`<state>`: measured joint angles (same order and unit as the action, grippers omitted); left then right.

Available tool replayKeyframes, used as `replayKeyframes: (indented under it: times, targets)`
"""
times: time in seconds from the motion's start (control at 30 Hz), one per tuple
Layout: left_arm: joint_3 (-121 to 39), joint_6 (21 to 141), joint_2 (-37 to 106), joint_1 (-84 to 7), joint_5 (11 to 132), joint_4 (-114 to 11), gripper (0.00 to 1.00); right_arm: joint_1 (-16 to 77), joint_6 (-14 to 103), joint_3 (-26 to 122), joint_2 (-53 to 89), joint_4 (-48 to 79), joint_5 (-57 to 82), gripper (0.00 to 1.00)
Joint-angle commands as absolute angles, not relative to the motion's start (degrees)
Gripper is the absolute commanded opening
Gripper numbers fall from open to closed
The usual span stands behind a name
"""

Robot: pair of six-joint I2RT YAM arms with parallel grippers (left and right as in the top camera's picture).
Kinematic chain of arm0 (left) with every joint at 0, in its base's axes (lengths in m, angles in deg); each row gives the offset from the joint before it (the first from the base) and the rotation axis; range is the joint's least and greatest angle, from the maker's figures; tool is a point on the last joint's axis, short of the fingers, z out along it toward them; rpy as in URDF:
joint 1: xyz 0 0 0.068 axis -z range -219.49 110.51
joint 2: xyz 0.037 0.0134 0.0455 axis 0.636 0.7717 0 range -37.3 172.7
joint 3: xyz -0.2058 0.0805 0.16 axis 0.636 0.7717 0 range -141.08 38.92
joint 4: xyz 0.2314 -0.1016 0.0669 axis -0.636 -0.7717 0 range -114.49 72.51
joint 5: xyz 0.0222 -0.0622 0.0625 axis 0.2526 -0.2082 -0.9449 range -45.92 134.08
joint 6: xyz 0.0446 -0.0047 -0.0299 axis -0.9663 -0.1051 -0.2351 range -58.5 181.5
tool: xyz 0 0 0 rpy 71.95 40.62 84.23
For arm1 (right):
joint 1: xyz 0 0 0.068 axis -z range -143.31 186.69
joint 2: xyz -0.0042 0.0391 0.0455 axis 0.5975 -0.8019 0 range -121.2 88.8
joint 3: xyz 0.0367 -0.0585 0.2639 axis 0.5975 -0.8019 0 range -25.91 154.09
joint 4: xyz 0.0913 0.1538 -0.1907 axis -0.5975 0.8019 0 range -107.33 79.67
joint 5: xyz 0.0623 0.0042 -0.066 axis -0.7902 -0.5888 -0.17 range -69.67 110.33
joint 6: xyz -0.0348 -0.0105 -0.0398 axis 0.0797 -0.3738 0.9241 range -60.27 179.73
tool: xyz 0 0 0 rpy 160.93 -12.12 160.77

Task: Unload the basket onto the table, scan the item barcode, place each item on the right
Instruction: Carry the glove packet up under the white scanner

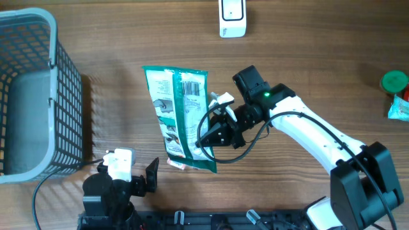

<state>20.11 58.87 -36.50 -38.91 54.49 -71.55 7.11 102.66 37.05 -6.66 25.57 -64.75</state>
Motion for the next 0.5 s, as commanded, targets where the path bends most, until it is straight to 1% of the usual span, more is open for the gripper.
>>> replayKeyframes:
  times: [0.0,0.07,0.2,0.37,0.47]
  targets:
    - [20.2,59.2,-36.9,-39.2,55.2,-71.6,1.00,7.0,104.8,36.6,-6.9,23.6,-61.1,0.04]
    - [20.2,59.2,-36.9,-39.2,55.2,-71.6,1.00,7.0,104.8,36.7,-6.9,21.5,-57.3,0.04]
    - [20.2,59.2,-36.9,-39.2,55.2,-71.6,1.00,7.0,103.9,36.7,-6.9,17.8,-54.9,0.04]
    - [20.2,59.2,-36.9,-39.2,55.2,-71.6,1.00,7.0,85.5,36.7,-6.9,14.0,-55.3,0.04]
    - [20.2,59.2,-36.9,-39.2,55.2,-71.6,1.00,7.0,82.8,36.7,-6.8,16.5,-55.3,0.05]
